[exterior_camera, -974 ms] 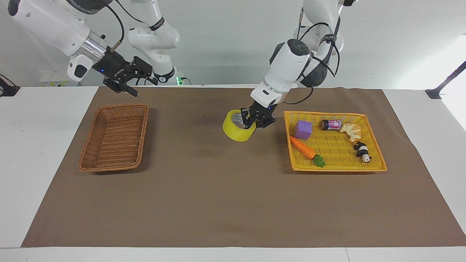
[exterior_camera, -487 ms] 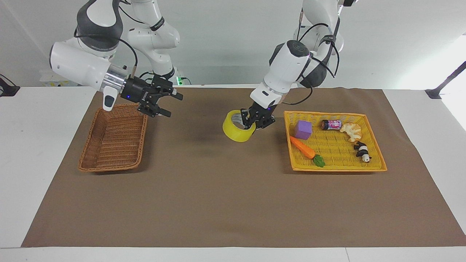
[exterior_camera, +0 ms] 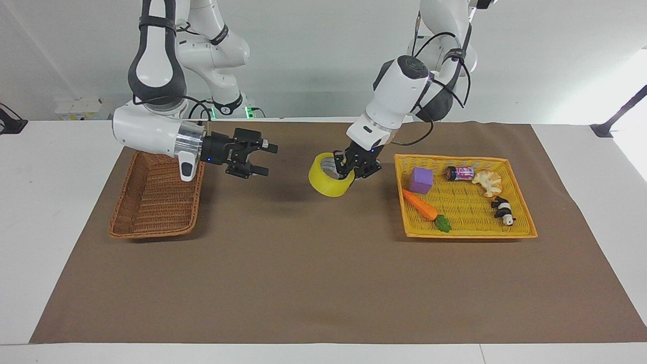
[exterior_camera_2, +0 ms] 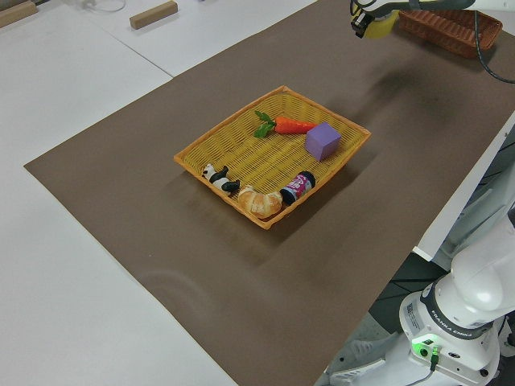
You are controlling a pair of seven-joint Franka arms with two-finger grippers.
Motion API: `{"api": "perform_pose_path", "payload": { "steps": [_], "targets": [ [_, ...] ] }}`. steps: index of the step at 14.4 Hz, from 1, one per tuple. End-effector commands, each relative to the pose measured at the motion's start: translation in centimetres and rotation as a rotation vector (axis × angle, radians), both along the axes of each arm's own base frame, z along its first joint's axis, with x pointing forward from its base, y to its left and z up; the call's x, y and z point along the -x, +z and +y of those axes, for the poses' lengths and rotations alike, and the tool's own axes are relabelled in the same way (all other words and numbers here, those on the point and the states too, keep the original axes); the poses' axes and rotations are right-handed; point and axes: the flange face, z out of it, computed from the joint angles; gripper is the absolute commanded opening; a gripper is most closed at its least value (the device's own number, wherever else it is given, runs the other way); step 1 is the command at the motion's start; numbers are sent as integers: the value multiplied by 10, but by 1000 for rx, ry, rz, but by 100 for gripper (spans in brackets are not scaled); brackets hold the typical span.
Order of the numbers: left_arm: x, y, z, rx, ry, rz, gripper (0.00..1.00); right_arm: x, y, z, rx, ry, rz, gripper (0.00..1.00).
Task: Move tape to another basket
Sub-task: 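Hold the tape with the left gripper while the right gripper reaches toward it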
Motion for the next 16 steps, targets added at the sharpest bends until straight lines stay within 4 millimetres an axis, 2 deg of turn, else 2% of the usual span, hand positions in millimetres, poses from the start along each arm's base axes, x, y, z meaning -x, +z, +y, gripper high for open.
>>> {"api": "perform_pose_path", "payload": {
  "steps": [1,3,7,9,16],
  "targets": [
    [3,4,-2,16,-1,-2,0,6,-2,22,-4,-51,57,99],
    [3,5,-2,16,-1,-2,0,11,-11,29,13,-54,69,100],
    [3,4,-2,15,-1,-1,0,15,-18,43,41,-60,62,100],
    [4,3,-1,10,-4,7,0,19,-19,59,53,-44,31,100],
    [4,3,-1,9,-4,8,0,16,-31,68,48,-3,-75,100]
  ]
}}
